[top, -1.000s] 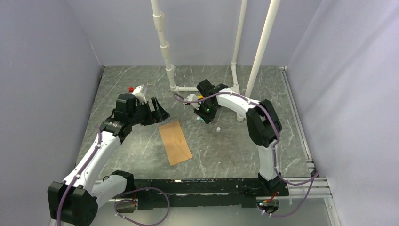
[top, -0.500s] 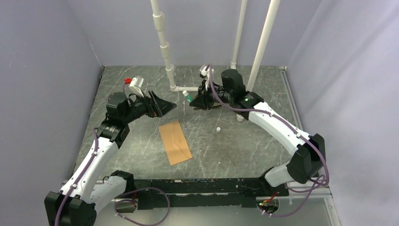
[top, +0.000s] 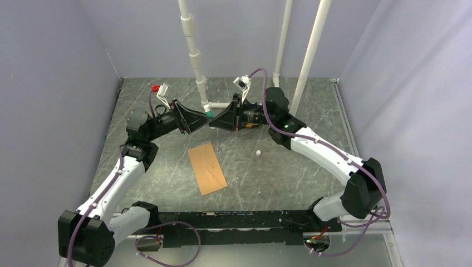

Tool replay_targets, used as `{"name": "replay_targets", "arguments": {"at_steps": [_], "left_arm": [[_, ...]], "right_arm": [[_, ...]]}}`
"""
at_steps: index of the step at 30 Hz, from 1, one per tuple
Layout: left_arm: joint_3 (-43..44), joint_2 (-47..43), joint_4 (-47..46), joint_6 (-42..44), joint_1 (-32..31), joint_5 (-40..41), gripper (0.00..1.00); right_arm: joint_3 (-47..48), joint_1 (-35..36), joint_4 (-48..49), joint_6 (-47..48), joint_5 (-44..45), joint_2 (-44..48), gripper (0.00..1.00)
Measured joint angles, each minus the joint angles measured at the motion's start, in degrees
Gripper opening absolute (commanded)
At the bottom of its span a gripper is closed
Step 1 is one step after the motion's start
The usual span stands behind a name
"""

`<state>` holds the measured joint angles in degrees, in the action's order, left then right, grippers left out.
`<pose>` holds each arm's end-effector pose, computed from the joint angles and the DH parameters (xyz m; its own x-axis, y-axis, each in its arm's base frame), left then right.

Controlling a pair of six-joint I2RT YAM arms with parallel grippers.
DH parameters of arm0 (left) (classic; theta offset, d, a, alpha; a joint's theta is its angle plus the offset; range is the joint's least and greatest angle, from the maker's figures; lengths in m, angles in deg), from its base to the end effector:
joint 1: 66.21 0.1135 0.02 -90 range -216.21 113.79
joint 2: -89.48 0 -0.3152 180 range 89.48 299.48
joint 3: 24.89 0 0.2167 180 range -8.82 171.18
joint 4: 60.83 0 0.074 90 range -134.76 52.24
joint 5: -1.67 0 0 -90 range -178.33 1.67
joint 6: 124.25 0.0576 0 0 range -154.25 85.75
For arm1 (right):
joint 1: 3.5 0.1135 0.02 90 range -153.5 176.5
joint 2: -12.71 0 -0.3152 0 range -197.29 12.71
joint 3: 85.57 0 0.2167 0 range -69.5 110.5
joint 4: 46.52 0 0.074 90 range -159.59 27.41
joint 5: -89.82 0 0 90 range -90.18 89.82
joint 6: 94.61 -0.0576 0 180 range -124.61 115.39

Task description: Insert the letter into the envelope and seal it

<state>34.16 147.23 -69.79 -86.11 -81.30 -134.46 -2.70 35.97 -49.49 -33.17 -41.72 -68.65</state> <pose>0.1635 -0.0871 0.4053 -0.5744 -0.4097 -0.7087 0.6697 0.2627 -0.6946 0.2122 0.2242 0.4278 -0.4894 0.0605 -0.8700 -0.8580 0.1451 0.4928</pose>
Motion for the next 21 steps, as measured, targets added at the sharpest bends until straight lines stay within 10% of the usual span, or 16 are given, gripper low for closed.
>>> {"name": "replay_targets", "arguments": {"at_steps": [6,15,21], "left_arm": [[-0.6,1.1,-7.3,-4.2,-0.9,-1.1,0.47],[-1.5,1.6,-11.0,-6.1,-1.5,-1.4,0.03],[-1.4,1.6,-9.6,-4.9,-1.9,-0.5,0.02]], "right_arm": [[0.0,0.5,2.1,-2.0,-2.6,-0.4,0.08],[0.0,1.3,2.0,-3.0,-4.0,-1.2,0.06],[-0.1,1.2,1.4,-2.6,-3.3,-1.1,0.55]]}}
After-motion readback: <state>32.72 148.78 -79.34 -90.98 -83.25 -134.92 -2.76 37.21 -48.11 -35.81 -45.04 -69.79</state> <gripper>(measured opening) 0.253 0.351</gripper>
